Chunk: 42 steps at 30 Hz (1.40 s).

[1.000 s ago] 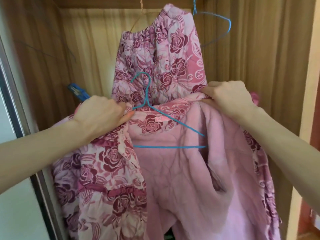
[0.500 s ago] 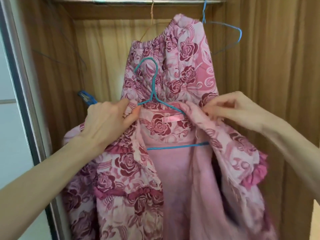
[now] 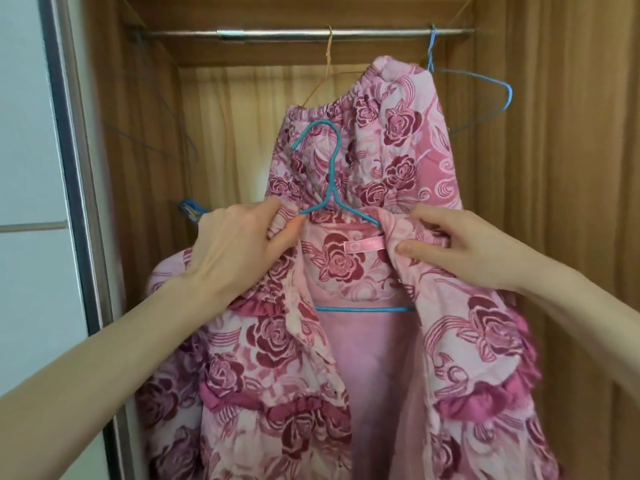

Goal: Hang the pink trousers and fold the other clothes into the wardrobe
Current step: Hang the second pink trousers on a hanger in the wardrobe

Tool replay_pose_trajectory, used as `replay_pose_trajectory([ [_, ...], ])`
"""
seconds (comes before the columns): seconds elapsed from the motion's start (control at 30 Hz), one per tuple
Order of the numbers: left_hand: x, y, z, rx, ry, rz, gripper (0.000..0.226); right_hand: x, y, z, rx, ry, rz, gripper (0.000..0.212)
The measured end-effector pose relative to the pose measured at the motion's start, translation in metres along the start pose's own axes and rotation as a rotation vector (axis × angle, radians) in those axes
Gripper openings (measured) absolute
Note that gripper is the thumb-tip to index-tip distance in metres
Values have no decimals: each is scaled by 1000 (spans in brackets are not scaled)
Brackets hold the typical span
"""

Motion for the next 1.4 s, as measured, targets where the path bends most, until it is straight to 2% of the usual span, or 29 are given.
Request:
replay_pose_trajectory([
  [0.17,-8,8,7,21,57,-24,51,-12,11,12,-124,-76,-124,30],
  [0.23,-11,11,9,16,72,-10,51,-15,17,18,-61,-71,-139,49],
  [0.3,-13,11,8,12,95,22,47,-16,21,22,12,-59,-178,57],
  [0.37,-12,9,8,18,75,70,41,-16,25,24,59,-54,-226,56],
  [0.47,-9,8,10,3,-77,165,43,-13,30,21,71,-80,-267,50],
  [0.57,-15,8,13,170,4,172,35,-11,32,19,34,-100,-271,49],
  [0.67,-28,0,8,349,106,213,36,-11,29,23,-3,-82,-230,45],
  [0.77,-31,-8,1,304,34,188,34,-14,26,23,126,-56,-137,47],
  [0.87,-32,-14,-4,317,33,117,36,-21,30,27,344,-30,-77,63],
  [0.93,-38,-19,-5,316,29,76,34,-30,34,30,419,-68,-51,66],
  [1.0,-44,-23,-3,305,35,36,32,-40,36,32,388,-97,-10,68],
  [1.07,-47,-25,1,307,67,5,29,-48,35,32,292,-94,35,59],
  [1.17,-48,-27,8,353,125,-12,30,-52,32,35,216,-26,-27,31],
  [1.23,-51,-29,13,368,148,0,35,-53,32,35,212,3,-102,23],
  [1.33,-53,-32,21,376,152,57,49,-57,34,33,264,-9,-176,30],
  [1.4,-50,-35,25,362,156,94,49,-59,39,30,283,-50,-202,38],
])
Point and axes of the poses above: each hand's wrist, its own x-axis away from the middle knuckle, its own y-axis out of the back of the hand, z = x × y, the point moved 3 cm from there along -x, towards the middle knuckle, and after that the axes turned 10 degrees about -y, right-handed, at the moved point
